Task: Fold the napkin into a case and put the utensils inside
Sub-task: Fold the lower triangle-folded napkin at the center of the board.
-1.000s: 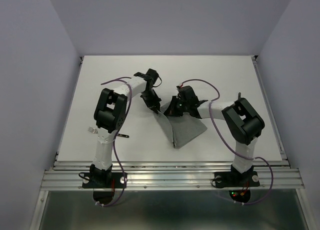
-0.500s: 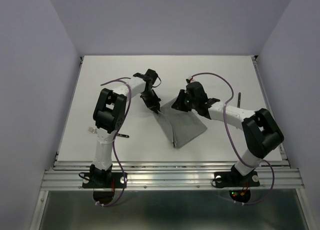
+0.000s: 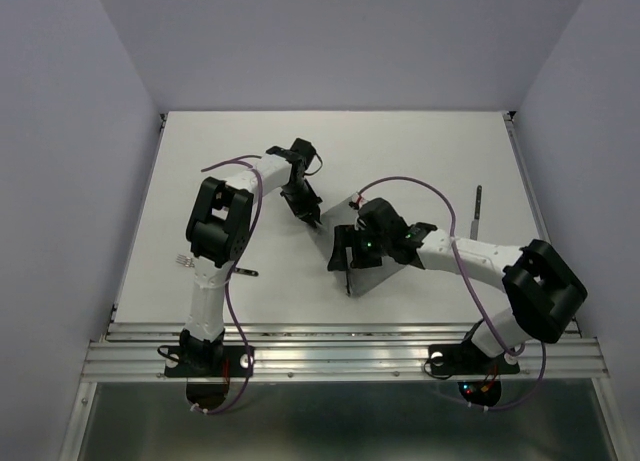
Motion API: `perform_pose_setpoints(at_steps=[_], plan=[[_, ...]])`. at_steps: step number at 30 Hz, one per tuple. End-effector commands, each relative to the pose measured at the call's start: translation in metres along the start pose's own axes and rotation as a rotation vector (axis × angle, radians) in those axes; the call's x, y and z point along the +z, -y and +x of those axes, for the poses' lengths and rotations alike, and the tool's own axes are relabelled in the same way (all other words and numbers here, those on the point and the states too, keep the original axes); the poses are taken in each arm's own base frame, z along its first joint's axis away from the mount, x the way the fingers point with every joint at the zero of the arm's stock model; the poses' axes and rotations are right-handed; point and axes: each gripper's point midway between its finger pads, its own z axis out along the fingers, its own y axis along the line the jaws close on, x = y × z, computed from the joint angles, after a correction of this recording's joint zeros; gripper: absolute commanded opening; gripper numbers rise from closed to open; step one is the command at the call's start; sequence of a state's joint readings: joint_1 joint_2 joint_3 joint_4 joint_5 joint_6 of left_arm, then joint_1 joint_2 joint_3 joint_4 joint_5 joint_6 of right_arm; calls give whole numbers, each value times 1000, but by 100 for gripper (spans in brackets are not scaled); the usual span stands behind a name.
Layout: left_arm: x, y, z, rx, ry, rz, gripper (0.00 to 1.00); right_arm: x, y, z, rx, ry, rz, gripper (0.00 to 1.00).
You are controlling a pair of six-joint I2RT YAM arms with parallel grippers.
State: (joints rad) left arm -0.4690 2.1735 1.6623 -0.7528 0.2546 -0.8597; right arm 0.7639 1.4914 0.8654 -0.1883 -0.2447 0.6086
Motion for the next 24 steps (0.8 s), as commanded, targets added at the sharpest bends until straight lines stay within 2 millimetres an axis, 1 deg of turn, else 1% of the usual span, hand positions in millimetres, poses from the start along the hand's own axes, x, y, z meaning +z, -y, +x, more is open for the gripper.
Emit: perform_pose_setpoints(at_steps=[1,2,3,4,5,6,8,10,11,14,15,17,21,23,24], plan=[[27,-27,1,-3,9,-116,3,8,7,21,14,-57,22,79],[26,-27,0,-3,11,-116,3,10,9,24,11,-62,38,78],[26,-27,0,-3,11,-116,3,11,12,27,13,-67,47,74],[25,-27,0,-3,11,-116,3,13,12,29,7,-69,57,73],[25,-27,0,-3,13,-116,3,13,14,31,10,-76,60,67],[25,-27,0,-3,13,-116,3,13,15,32,10,-78,62,63],[25,-27,1,-5,11,-116,3,14,15,33,16,-80,58,51],[25,-27,1,-3,11,-116,3,14,15,36,16,-85,50,43],[25,-27,1,-3,11,-116,3,14,13,37,16,-87,36,35],[24,-25,0,-2,12,-112,3,13,12,39,29,-86,28,20],[23,-25,0,-1,13,-110,3,13,12,38,34,-79,27,9],[20,-25,-2,0,20,-112,4,12,10,38,33,-76,17,1],[12,-21,-3,6,34,-105,4,11,11,38,47,-79,7,1],[7,-18,-5,7,44,-102,4,8,14,32,58,-62,3,1],[4,-16,-6,9,50,-99,4,7,14,32,56,-61,1,1]])
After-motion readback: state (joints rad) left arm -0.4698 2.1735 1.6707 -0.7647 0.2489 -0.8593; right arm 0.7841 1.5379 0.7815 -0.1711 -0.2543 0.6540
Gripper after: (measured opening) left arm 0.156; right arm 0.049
